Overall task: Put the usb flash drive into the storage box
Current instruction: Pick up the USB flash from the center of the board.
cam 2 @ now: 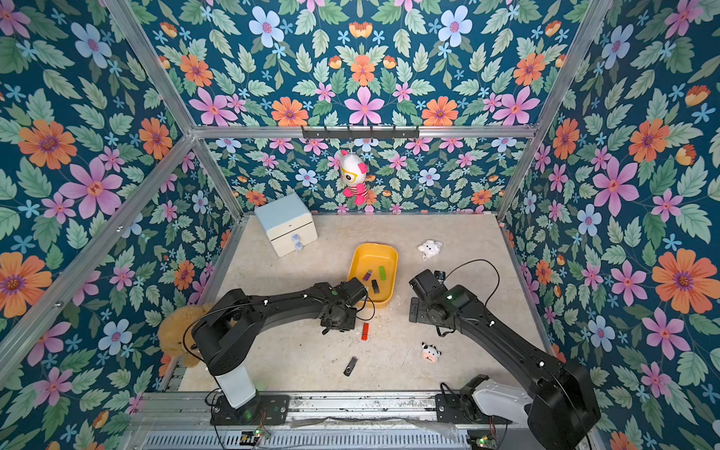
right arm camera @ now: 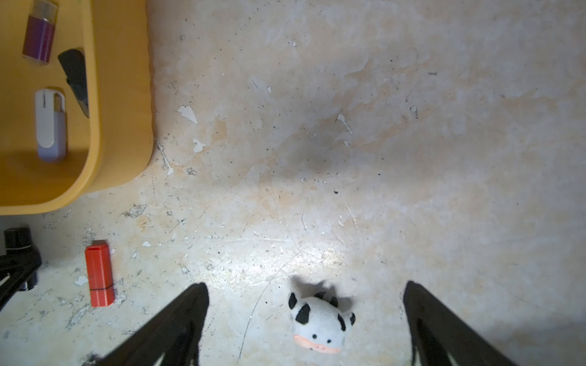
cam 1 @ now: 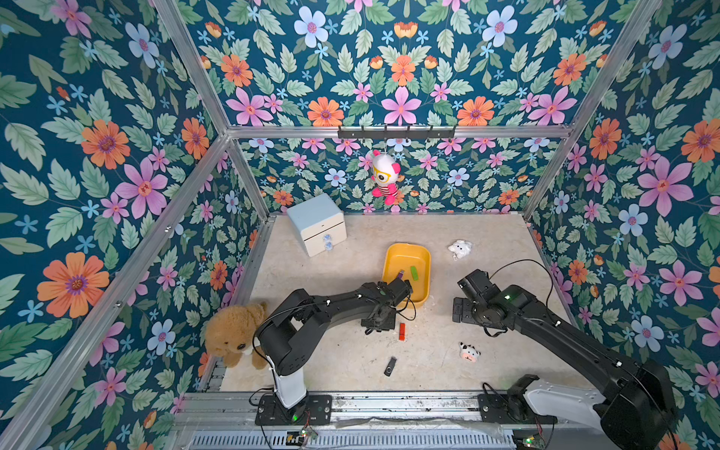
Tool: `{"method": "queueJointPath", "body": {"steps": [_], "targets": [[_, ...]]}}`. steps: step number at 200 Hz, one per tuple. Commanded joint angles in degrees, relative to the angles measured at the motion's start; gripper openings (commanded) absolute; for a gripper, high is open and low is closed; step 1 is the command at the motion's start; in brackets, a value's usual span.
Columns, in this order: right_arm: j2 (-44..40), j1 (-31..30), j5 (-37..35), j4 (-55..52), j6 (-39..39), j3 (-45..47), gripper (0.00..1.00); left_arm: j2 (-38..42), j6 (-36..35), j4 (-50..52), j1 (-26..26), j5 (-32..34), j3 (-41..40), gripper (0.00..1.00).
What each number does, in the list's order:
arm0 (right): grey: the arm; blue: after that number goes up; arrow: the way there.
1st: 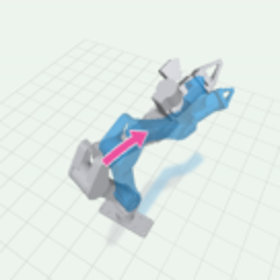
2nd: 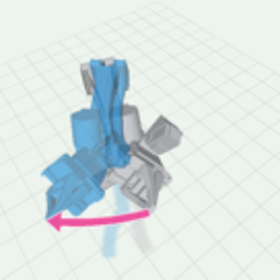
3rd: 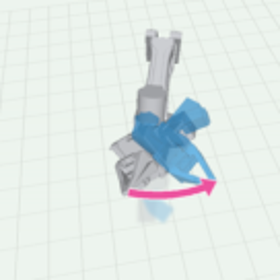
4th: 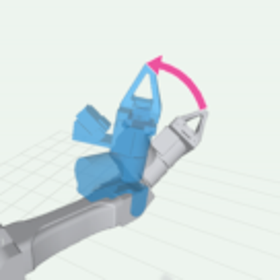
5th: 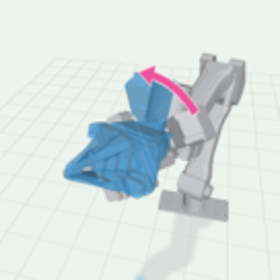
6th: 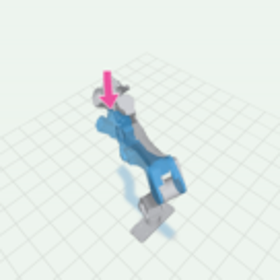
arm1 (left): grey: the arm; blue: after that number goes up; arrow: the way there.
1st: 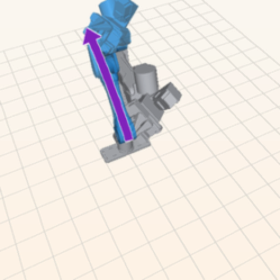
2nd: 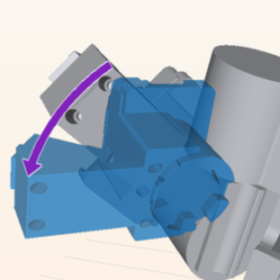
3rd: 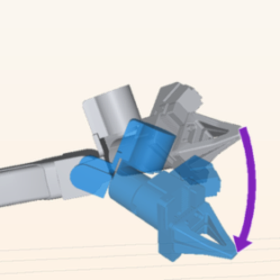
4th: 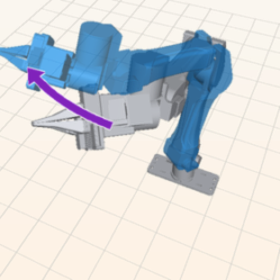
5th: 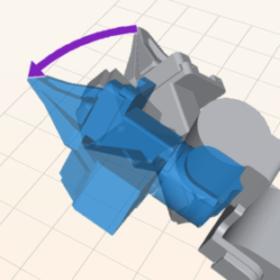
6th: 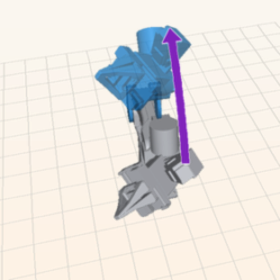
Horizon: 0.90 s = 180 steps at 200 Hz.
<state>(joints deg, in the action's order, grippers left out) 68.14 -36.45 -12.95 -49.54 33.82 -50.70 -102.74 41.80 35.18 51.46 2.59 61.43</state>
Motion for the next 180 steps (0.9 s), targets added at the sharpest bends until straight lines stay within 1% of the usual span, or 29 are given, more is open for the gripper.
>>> {"method": "queueJointPath", "body": {"steps": [1,27,68,93,128,180], "targets": [[1.0,-1.7,-0.8,1.3,2.3,0.1,0.99,-0.9,0.6,1.0,0.0,-2.8,-1.4,0.26],[3.0,-4.5,-1.2,2.3,3.9,-0.4,0.99,-0.3,1.0,0.7,0.0,-3.1,-2.7,0.18],[5.8,-7.9,-1.8,3.1,5.8,-1.5,0.99,1.5,1.5,0.6,0.0,-2.9,-4.6,0.0],[7.1,-10.2,-2.3,4.0,7.9,-2.0,0.99,2.4,1.4,1.1,0.0,-2.8,-4.9,0.0],[9.7,-14.1,-3.5,4.7,12.2,-3.1,0.99,6.1,1.4,5.3,-0.2,-0.7,-4.4,0.0],[13.9,-17.9,-3.5,7.1,15.2,-4.8,0.99,13.5,-0.2,11.8,-3.7,1.5,-4.0,0.0]]}}
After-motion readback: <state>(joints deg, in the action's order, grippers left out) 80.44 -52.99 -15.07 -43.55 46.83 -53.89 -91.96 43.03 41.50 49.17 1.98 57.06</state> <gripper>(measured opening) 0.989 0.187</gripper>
